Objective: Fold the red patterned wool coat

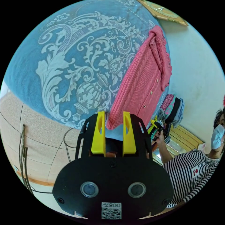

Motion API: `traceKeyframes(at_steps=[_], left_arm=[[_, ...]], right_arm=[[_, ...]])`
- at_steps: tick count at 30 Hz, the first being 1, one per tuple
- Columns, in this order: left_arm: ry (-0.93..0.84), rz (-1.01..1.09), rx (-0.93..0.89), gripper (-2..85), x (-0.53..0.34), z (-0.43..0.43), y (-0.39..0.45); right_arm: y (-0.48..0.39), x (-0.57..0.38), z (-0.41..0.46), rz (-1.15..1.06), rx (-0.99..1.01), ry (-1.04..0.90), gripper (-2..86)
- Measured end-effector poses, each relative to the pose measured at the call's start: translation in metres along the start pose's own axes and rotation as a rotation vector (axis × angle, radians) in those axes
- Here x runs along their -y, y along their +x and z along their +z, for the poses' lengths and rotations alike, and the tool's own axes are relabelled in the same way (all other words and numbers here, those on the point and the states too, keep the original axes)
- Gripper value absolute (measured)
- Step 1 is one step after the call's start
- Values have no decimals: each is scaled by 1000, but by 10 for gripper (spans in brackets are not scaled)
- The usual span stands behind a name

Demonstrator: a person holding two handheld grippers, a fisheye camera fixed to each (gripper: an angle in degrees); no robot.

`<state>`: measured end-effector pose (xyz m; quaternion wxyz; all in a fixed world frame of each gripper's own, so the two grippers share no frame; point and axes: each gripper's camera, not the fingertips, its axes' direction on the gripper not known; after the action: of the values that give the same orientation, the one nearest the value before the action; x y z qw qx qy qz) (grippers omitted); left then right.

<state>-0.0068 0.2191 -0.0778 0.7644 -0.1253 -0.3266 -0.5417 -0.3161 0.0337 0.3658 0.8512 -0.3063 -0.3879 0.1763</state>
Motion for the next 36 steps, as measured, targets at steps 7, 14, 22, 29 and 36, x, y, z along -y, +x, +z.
traceKeyframes(at_steps=[7, 14, 22, 29, 36], left_arm=[[-6, 28, -11, 84, -13, 24, -44], [-15, 39, 9, 64, -29, 47, -78], [-18, 59, -13, 58, -50, 66, -113], [-19, 68, -22, 55, -71, 81, -140], [4, 67, -6, 41, -93, 90, -159]], right_arm=[[-4, -21, 32, 9, 43, -69, 77], [-18, -43, 53, -9, -24, -93, 62], [-50, -75, 68, -36, -166, -61, 61], [-71, -108, 79, -37, -254, 22, 61], [-76, -135, 85, -53, -254, 65, 60]])
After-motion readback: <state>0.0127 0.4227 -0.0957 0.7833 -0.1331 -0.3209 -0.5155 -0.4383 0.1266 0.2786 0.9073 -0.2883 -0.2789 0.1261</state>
